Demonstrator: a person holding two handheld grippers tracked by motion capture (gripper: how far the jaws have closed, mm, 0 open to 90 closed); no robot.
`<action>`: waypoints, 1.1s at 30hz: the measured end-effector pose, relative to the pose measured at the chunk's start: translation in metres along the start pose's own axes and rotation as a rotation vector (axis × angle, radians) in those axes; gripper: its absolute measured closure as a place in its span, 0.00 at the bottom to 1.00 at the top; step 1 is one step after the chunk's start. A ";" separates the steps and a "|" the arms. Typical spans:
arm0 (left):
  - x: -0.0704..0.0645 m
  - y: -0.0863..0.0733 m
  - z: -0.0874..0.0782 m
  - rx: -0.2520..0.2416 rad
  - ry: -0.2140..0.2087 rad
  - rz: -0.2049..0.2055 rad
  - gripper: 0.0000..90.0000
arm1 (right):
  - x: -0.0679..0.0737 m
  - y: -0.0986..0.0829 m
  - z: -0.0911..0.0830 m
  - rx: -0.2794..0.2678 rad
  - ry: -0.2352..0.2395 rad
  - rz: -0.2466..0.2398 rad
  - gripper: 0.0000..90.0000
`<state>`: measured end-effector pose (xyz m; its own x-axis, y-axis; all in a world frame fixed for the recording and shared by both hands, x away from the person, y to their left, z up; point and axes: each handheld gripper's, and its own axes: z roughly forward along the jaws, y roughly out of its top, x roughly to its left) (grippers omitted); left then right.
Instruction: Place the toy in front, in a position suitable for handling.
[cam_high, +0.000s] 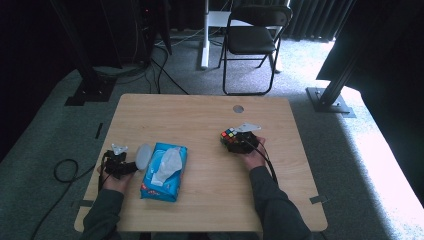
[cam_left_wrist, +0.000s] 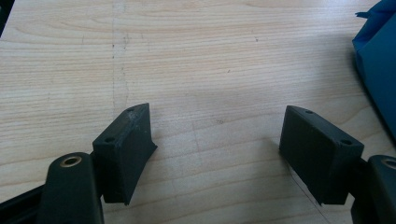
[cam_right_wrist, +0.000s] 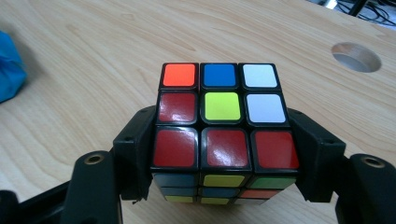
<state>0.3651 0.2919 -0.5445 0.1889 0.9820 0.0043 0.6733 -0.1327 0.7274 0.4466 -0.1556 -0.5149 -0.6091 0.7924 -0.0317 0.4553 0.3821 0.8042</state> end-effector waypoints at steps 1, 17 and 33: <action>0.000 0.000 0.000 0.000 0.000 0.000 0.28 | 0.001 0.000 0.000 0.000 0.001 -0.007 0.38; 0.000 0.000 0.000 0.000 0.000 0.000 0.28 | 0.019 0.008 -0.010 -0.023 0.076 -0.066 0.38; 0.000 0.000 0.000 0.000 0.000 0.000 0.28 | 0.035 0.010 -0.026 -0.034 0.131 -0.144 0.38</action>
<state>0.3651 0.2918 -0.5445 0.1889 0.9820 0.0046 0.6732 -0.1330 0.7274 0.4130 -0.1359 -0.4927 -0.7466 0.6613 -0.0726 0.3364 0.4695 0.8163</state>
